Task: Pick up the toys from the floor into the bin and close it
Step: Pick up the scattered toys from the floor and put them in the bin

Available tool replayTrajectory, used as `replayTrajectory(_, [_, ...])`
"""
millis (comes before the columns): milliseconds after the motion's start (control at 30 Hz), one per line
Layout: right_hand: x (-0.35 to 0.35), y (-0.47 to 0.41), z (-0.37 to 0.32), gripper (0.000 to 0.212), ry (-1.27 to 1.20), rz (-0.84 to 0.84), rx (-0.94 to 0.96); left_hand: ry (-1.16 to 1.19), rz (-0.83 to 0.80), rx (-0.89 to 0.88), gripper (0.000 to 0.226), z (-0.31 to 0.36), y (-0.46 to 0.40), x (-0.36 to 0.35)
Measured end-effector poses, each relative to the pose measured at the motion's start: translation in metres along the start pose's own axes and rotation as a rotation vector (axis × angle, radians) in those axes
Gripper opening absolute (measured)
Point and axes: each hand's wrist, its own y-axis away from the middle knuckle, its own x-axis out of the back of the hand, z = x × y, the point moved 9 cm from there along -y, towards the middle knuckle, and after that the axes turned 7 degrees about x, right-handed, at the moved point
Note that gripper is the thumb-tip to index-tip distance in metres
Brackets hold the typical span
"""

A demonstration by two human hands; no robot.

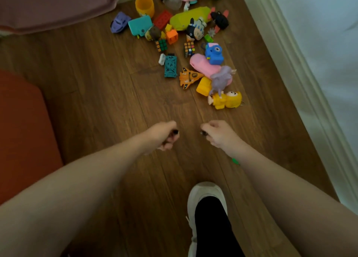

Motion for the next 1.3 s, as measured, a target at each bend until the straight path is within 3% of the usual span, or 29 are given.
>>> replayTrajectory(67, [-0.013,0.009,-0.016,0.023,-0.384,-0.022,-0.091,0.218,-0.143,-0.096,0.036,0.021,0.024,0.012])
replayTrajectory(133, [-0.030,0.019,-0.038,0.024,-0.607,-0.038,-0.115,0.295,-0.181,-0.206,0.034,0.040,0.054,0.034])
replayTrajectory(233, [-0.069,0.036,-0.084,0.030,-0.758,-0.146,-0.075,0.351,-0.129,-0.334,0.037,0.054,0.100,0.069])
replayTrajectory(300, [-0.096,0.045,-0.117,0.033,-0.772,-0.220,-0.026,0.346,-0.011,-0.362,0.040,0.050,0.124,0.094])
replayTrajectory(400, [-0.139,0.060,-0.165,0.031,-0.700,-0.298,0.056,0.038,0.289,-0.365,0.045,0.029,0.161,0.136])
replayTrajectory(467, [-0.171,0.071,-0.189,0.028,-0.651,-0.339,0.072,-0.124,0.392,-0.383,0.038,0.007,0.190,0.161])
replayTrajectory(567, [-0.215,0.087,-0.220,0.029,-0.598,-0.402,0.099,-0.030,0.528,-0.486,0.021,-0.028,0.241,0.202])
replayTrajectory(667, [-0.270,0.111,-0.254,0.024,-0.510,-0.520,0.148,-0.123,0.931,-0.601,0.016,-0.068,0.301,0.255])
replayTrajectory(733, [-0.308,0.129,-0.272,0.021,-0.437,-0.602,0.162,-0.193,1.158,-0.534,0.013,-0.101,0.332,0.282])
replayTrajectory(900, [-0.355,0.142,-0.295,0.015,-0.385,-0.597,0.190,-0.188,1.333,-0.443,0.013,-0.157,0.361,0.314])
replayTrajectory(1033, [-0.380,0.142,-0.292,0.026,0.109,-0.511,0.372,-0.199,1.373,-0.249,0.018,-0.212,0.350,0.324])
replayTrajectory(1167, [-0.385,0.155,-0.304,0.031,0.362,-0.479,0.574,-0.195,1.416,-0.368,0.022,-0.226,0.349,0.311])
replayTrajectory(1300, [-0.372,0.152,-0.311,0.031,0.419,-0.458,0.711,-0.245,1.377,-0.499,0.030,-0.210,0.348,0.295])
